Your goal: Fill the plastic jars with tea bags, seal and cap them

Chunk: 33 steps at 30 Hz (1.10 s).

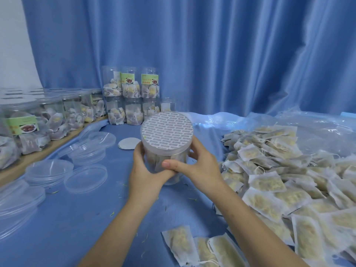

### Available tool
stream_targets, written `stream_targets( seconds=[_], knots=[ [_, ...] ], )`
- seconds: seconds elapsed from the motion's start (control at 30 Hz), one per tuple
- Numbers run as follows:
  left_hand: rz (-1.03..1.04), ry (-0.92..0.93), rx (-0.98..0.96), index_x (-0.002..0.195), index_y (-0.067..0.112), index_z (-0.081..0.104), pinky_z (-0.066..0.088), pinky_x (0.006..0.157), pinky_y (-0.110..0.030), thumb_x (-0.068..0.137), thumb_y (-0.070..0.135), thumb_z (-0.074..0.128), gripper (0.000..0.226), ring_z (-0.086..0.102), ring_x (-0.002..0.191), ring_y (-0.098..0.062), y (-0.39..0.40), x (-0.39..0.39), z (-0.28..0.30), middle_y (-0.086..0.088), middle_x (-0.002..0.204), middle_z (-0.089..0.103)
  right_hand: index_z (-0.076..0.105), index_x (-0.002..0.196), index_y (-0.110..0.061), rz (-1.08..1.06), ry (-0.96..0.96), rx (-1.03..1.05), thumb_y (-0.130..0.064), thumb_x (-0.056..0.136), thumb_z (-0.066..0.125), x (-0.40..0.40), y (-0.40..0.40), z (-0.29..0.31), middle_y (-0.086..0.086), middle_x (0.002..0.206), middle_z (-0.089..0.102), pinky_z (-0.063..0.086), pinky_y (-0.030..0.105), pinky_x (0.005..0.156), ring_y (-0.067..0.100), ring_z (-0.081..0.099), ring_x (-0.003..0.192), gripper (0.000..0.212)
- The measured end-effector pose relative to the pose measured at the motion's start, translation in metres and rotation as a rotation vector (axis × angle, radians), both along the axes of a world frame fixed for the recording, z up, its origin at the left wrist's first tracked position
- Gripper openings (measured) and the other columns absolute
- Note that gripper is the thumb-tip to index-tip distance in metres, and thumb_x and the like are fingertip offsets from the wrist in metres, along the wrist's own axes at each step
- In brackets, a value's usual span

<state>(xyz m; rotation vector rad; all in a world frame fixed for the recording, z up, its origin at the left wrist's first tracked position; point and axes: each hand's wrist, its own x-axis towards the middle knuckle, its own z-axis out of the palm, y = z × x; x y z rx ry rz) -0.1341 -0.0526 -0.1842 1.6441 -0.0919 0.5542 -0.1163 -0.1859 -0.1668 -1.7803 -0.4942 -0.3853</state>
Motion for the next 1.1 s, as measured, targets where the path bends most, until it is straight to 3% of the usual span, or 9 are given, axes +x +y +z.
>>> stream_targets(
  seconds=[0.1, 0.2, 0.37, 0.47, 0.63, 0.87, 0.97, 1.03, 1.1],
  knots=[
    [-0.024, 0.028, 0.011, 0.112, 0.047, 0.046, 0.039, 0.053, 0.001, 0.050, 0.031, 0.071, 0.069, 0.053, 0.072, 0.026, 0.003, -0.002, 0.006, 0.026, 0.097, 0.061, 0.055, 0.113, -0.043, -0.010, 0.024, 0.054, -0.043, 0.058, 0.085, -0.002, 0.007, 0.003, -0.032, 0.105, 0.063, 0.046, 0.016, 0.090, -0.010, 0.056, 0.104, 0.063],
    [0.043, 0.016, 0.030, 0.103, 0.047, 0.050, 0.039, 0.053, 0.002, 0.047, 0.030, 0.070, 0.062, 0.053, 0.068, 0.026, 0.012, -0.006, 0.016, 0.034, 0.081, 0.062, 0.050, 0.110, -0.053, 0.013, 0.025, 0.040, -0.054, 0.052, 0.081, -0.009, 0.014, 0.013, -0.039, 0.102, 0.060, 0.042, 0.003, 0.078, -0.017, 0.055, 0.097, 0.066],
    [0.115, 0.056, 0.252, 0.095, 0.037, 0.057, 0.043, 0.064, -0.006, 0.038, 0.041, 0.072, 0.059, 0.058, 0.084, 0.012, 0.049, -0.027, 0.045, 0.022, 0.086, 0.066, 0.059, 0.099, -0.042, 0.062, 0.101, 0.152, -0.043, 0.053, 0.088, -0.024, 0.040, 0.019, -0.033, 0.097, 0.065, 0.050, 0.009, 0.073, -0.006, 0.063, 0.095, 0.055],
    [0.177, 0.064, 0.318, 0.087, 0.038, 0.057, 0.041, 0.061, -0.005, 0.030, 0.049, 0.067, 0.059, 0.057, 0.082, 0.009, 0.085, -0.049, 0.068, 0.026, 0.081, 0.062, 0.057, 0.104, -0.039, 0.078, 0.075, 0.120, -0.057, 0.050, 0.082, -0.040, 0.074, 0.035, -0.029, 0.098, 0.065, 0.050, 0.011, 0.072, -0.002, 0.064, 0.093, 0.062],
    [0.500, -0.050, 0.405, 0.096, 0.035, 0.059, 0.049, 0.072, -0.028, 0.035, 0.064, 0.061, 0.068, 0.063, 0.082, -0.006, 0.169, -0.110, 0.096, 0.022, 0.082, 0.065, 0.053, 0.110, -0.043, 0.260, 0.015, 0.028, -0.064, 0.048, 0.081, -0.073, 0.154, 0.085, -0.025, 0.108, 0.060, 0.048, 0.017, 0.080, -0.003, 0.062, 0.094, 0.072],
    [0.723, 0.097, 0.416, 0.087, 0.046, 0.055, 0.044, 0.066, -0.022, 0.035, 0.070, 0.059, 0.058, 0.053, 0.079, 0.009, 0.288, -0.188, 0.094, 0.030, 0.082, 0.058, 0.062, 0.110, -0.030, 0.467, 0.013, -0.110, -0.066, 0.050, 0.077, -0.111, 0.297, 0.088, -0.011, 0.115, 0.062, 0.047, 0.020, 0.091, 0.000, 0.056, 0.106, 0.071],
    [0.765, 0.209, 0.393, 0.117, 0.042, 0.055, 0.050, 0.076, -0.033, 0.033, 0.072, 0.062, 0.090, 0.060, 0.093, -0.009, 0.329, -0.209, 0.077, 0.017, 0.101, 0.062, 0.064, 0.099, -0.030, 0.529, 0.049, -0.166, -0.069, 0.049, 0.076, -0.119, 0.345, 0.071, -0.009, 0.112, 0.058, 0.046, 0.018, 0.085, -0.001, 0.054, 0.103, 0.065],
    [0.781, 0.268, 0.379, 0.106, 0.035, 0.059, 0.048, 0.063, -0.027, 0.034, 0.072, 0.063, 0.080, 0.060, 0.076, -0.006, 0.353, -0.218, 0.064, 0.014, 0.081, 0.063, 0.064, 0.090, -0.028, 0.564, 0.067, -0.179, -0.066, 0.051, 0.079, -0.123, 0.370, 0.060, -0.010, 0.102, 0.057, 0.041, 0.009, 0.072, -0.008, 0.053, 0.092, 0.057],
    [0.792, 0.302, 0.325, 0.083, 0.035, 0.059, 0.035, 0.043, -0.014, 0.034, 0.069, 0.066, 0.060, 0.051, 0.050, 0.001, 0.368, -0.222, 0.053, 0.015, 0.051, 0.053, 0.064, 0.101, -0.026, 0.598, 0.097, -0.238, -0.068, 0.050, 0.078, -0.123, 0.394, 0.050, -0.005, 0.114, 0.057, 0.041, 0.013, 0.077, 0.002, 0.054, 0.103, 0.067]
  ],
)
